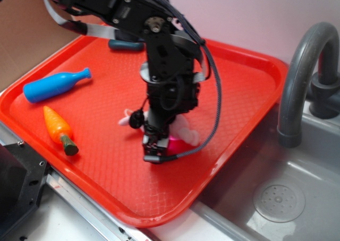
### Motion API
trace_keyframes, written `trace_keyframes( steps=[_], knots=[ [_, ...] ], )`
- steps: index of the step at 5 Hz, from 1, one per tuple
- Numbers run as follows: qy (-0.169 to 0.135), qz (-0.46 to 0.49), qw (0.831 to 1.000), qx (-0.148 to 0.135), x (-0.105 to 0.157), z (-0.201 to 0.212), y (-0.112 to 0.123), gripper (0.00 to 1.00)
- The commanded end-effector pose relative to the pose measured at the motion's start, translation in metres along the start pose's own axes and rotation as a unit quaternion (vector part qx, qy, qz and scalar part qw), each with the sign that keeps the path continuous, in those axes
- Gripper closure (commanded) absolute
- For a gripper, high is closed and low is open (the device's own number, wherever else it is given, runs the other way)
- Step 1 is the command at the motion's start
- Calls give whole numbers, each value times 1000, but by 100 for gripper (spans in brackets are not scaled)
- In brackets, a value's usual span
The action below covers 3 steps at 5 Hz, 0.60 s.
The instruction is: Grab the pink bunny.
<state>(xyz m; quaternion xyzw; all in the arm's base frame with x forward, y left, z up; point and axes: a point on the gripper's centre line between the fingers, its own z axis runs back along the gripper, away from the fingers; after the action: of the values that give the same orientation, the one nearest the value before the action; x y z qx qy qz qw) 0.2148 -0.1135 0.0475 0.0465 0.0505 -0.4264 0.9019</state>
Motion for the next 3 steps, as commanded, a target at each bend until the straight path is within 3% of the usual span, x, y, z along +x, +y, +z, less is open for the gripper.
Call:
trace_keyframes(
  steps=[1, 2, 3],
  knots=[
    [-15, 230, 973, -15, -36, 109, 51, 100],
    [-55, 350, 935, -23, -74, 153, 58, 100],
    [-106, 465, 879, -14, -110, 186, 55, 100]
  ],
)
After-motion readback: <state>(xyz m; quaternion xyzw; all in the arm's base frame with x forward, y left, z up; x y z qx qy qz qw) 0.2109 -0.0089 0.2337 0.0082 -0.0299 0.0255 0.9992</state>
